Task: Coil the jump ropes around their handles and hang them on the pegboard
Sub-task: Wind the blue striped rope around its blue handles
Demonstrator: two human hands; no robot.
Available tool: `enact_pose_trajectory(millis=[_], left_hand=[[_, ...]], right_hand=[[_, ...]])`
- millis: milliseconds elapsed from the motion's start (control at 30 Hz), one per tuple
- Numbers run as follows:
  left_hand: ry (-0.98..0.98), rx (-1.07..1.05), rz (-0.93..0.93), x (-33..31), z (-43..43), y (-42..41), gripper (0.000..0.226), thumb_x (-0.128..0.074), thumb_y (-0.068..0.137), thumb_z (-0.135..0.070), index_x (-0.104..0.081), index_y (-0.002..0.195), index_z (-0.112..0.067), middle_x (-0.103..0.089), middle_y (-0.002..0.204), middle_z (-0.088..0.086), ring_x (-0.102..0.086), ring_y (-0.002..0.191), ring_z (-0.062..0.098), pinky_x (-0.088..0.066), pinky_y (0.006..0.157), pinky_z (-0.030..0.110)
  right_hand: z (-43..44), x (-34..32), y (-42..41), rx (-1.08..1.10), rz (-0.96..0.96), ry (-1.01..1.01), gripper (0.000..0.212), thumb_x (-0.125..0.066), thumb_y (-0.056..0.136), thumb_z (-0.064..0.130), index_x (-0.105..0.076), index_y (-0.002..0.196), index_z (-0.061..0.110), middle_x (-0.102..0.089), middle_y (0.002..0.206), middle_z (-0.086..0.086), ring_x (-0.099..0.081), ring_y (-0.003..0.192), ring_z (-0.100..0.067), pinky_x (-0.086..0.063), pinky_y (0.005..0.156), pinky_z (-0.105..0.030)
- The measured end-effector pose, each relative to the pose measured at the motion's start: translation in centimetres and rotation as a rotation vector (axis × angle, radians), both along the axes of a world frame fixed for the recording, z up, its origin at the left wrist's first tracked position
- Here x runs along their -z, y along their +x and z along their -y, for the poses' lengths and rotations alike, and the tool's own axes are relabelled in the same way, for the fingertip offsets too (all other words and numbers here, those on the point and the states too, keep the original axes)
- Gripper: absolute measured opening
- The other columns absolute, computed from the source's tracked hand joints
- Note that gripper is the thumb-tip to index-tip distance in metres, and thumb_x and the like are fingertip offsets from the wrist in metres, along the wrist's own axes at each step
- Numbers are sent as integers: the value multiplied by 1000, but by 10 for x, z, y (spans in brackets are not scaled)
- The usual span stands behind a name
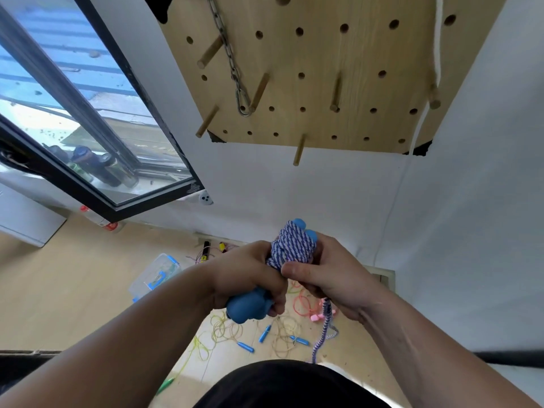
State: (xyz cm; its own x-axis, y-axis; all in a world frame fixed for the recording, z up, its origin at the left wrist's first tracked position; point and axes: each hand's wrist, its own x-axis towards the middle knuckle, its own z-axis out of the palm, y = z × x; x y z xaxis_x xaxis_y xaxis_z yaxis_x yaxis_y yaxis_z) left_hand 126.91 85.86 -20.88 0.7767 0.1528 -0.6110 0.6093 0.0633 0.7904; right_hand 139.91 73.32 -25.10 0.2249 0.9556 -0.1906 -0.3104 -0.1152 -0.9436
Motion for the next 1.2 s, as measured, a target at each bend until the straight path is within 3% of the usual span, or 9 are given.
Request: enact_pose_trajectory(millis=[167, 267, 367, 500, 633, 767, 967, 1067, 1200], left_hand=[[262, -95, 0, 5, -3, 2, 30, -80, 71, -13, -69, 95, -1, -70, 88, 20, -70, 82, 31, -58, 83, 55], [486, -216, 63, 7, -1, -3, 36, -88, 70, -28, -70, 100, -17, -72, 92, 9, -72, 85, 28, -61, 76, 50], [423, -385, 225, 14, 7, -14, 38, -85, 80, -15, -66, 110, -28, -73, 97, -1, -72, 84, 19, -61, 70, 32], [405, -514, 336, 22, 16, -14, 29, -82, 84, -12, -68, 103, -30, -74, 96, -2, -72, 85, 23, -60, 71, 34], [243, -729, 382, 18, 17, -8, 20, -81, 73, -15, -72, 88, -26, -73, 96, 16, -70, 91, 45, -60, 77, 54], [-60, -823, 386, 12, 13, -13, 18, -74, 74, -5, -70, 91, -10, -70, 100, 29, -71, 80, 52, -60, 67, 50], [-524, -736, 347, 3, 18, -13, 53, -74, 69, -19, -57, 118, -9, -67, 97, 30, -68, 70, 43, -58, 56, 43], [-692, -697, 321, 0, 16, -13, 76, -93, 51, -19, -61, 119, -5, -67, 97, 31, -68, 68, 43, -59, 53, 43], [-498, -728, 260, -4, 16, -9, 43, -71, 78, -26, -64, 117, -9, -69, 101, 29, -71, 73, 39, -60, 56, 41]], right_hand=[[-5, -5, -10, 160, -141, 67, 22, -69, 86, -3, -66, 108, -1, -75, 82, -3, -72, 74, -14, -54, 63, -21], [-9, -2, -10, 283, -191, 22, 7, -66, 91, 5, -62, 86, 9, -49, 52, 3, -40, 40, -7, -33, 39, -19], [-12, 1, -3, 354, -281, -43, 21, -66, 93, 17, -53, 77, 13, -27, 53, 1, -17, 43, -9, -19, 38, -20], [-16, 5, -6, 367, -348, -13, 24, -69, 85, 30, -55, 89, 10, -24, 53, 3, -15, 46, -10, -18, 39, -21], [-17, 7, -6, 287, -334, 98, 16, -64, 88, 29, -65, 74, 21, -27, 60, -1, -15, 50, -11, -15, 45, -24], [-13, 8, 5, 165, -197, 113, 8, -65, 95, 24, -68, 89, 20, -27, 66, -13, -18, 53, -13, -18, 46, -24], [-5, 5, 16, 143, 72, 149, 18, -64, 89, 22, -66, 104, 12, -45, 60, 1, -31, 55, -15, -26, 50, -26], [-4, -1, 17, 138, 89, 183, 15, -66, 90, 21, -64, 101, 10, -50, 57, 11, -33, 52, -9, -26, 50, -25], [-6, -1, 8, 258, 77, 149, 21, -63, 89, 30, -65, 94, 11, -41, 58, 5, -31, 52, -9, -26, 48, -23]])
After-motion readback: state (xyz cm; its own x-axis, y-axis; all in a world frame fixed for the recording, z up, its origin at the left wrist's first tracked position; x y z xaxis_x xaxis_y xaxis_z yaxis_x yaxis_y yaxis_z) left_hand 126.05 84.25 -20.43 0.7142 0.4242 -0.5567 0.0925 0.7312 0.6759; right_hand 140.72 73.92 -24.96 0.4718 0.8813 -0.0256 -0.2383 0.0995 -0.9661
